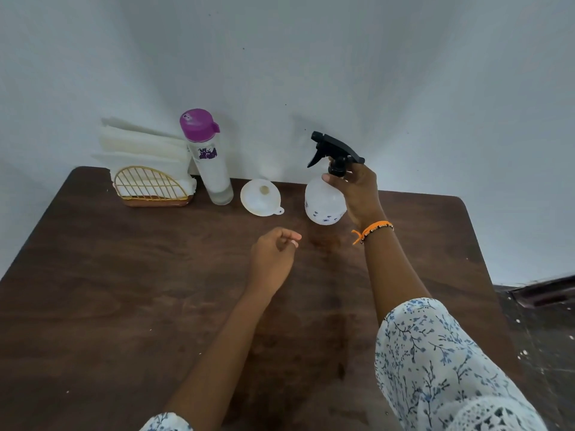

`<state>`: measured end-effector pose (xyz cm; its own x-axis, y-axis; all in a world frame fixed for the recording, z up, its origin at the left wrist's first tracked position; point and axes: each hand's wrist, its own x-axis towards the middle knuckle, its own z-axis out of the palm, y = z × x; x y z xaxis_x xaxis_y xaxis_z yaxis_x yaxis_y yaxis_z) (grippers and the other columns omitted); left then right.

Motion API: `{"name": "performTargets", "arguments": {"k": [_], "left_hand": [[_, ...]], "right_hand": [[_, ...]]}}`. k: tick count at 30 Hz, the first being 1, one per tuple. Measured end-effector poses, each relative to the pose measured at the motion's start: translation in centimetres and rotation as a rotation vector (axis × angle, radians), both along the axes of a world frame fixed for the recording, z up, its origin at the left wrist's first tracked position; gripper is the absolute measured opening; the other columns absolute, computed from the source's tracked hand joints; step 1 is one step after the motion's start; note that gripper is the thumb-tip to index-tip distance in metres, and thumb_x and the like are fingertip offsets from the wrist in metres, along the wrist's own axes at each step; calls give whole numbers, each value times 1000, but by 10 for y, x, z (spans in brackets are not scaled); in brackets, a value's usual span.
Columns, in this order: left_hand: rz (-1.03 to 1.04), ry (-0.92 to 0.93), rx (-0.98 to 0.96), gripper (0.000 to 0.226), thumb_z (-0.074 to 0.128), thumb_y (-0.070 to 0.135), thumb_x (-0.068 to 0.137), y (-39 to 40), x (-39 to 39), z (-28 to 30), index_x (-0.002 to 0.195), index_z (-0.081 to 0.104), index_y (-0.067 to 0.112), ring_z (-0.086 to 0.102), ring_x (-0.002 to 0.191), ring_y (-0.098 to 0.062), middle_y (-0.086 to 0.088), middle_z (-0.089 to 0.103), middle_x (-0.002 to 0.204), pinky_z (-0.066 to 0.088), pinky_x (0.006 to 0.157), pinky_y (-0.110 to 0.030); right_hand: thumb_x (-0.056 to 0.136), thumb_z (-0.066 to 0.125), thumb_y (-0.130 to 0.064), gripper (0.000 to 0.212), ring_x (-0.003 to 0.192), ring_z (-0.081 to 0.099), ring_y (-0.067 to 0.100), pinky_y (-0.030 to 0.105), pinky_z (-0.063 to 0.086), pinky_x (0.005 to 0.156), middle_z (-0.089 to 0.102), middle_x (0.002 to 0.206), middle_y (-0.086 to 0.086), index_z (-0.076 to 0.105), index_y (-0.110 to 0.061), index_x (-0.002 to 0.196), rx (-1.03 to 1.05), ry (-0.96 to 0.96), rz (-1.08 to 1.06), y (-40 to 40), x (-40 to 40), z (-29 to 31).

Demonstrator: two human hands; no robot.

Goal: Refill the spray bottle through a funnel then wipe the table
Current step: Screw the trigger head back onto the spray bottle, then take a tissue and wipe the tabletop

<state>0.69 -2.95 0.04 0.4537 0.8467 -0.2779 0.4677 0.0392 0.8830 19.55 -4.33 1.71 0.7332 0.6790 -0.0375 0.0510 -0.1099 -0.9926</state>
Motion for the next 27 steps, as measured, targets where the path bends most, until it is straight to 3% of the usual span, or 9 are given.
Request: {"name": "performTargets", "arguments": {"k": [2, 4, 8, 10, 13, 17, 21, 27], "left_hand": [[4, -20, 12, 19, 57, 8, 88, 2, 1, 2, 86, 68, 23, 62, 82, -2, 17, 65, 84, 48, 71, -15], [7, -50, 12, 19, 57, 8, 88, 2, 2, 4, 86, 68, 22, 62, 84, -3, 14, 66, 85, 52, 77, -22], [14, -89, 10, 19, 58, 7, 87, 1, -1, 11, 84, 69, 23, 62, 83, -3, 14, 67, 84, 54, 81, -26], [17, -108, 2, 20, 57, 7, 87, -1, -5, 16, 83, 69, 23, 62, 84, -4, 13, 67, 84, 53, 82, -26], [36, -148, -25, 22, 57, 9, 87, -5, -20, 23, 82, 68, 27, 62, 83, -7, 14, 68, 83, 50, 76, -21], [84, -203, -37, 24, 56, 9, 87, -6, -52, 33, 82, 68, 30, 61, 73, 1, 12, 67, 81, 47, 66, -12], [155, -241, -14, 25, 55, 5, 87, 1, -86, 44, 81, 67, 27, 60, 74, -2, 8, 67, 83, 46, 61, -8], [229, -229, 18, 28, 54, 6, 88, 29, -137, 53, 82, 66, 30, 62, 75, -3, 9, 67, 82, 47, 66, -14]], "right_hand": [[76, 74, -4, 24, 80, 60, 9, 21, 51, 75, 67, 94, 6, 65, -8, 97, 11, 15, -14, 1, -2, -1], [75, 74, -1, 26, 82, 61, 7, 25, 51, 80, 67, 92, 0, 64, -5, 99, 29, 43, -24, -1, -5, 0], [76, 73, -1, 40, 106, 61, 13, 25, 49, 91, 65, 115, 4, 61, -5, 114, 69, 135, -144, -14, -17, -1], [79, 72, -5, 42, 103, 60, 11, 16, 49, 81, 63, 117, 3, 60, -8, 119, 61, 161, -268, -26, -29, -2], [81, 71, -11, 25, 90, 59, 10, 6, 46, 66, 66, 101, 3, 65, -9, 105, 16, 95, -388, -42, -56, -2], [83, 69, -13, 7, 82, 57, 10, 8, 46, 65, 64, 83, -2, 65, -19, 85, 21, 130, -288, -54, -105, 6], [83, 69, -15, 5, 83, 56, 10, 22, 49, 72, 64, 85, -2, 66, -18, 86, -2, 156, -105, -44, -152, 14], [83, 68, -10, 9, 83, 56, 10, 22, 47, 75, 65, 86, 1, 67, -19, 85, 8, 170, 70, -1, -211, 29]]}}
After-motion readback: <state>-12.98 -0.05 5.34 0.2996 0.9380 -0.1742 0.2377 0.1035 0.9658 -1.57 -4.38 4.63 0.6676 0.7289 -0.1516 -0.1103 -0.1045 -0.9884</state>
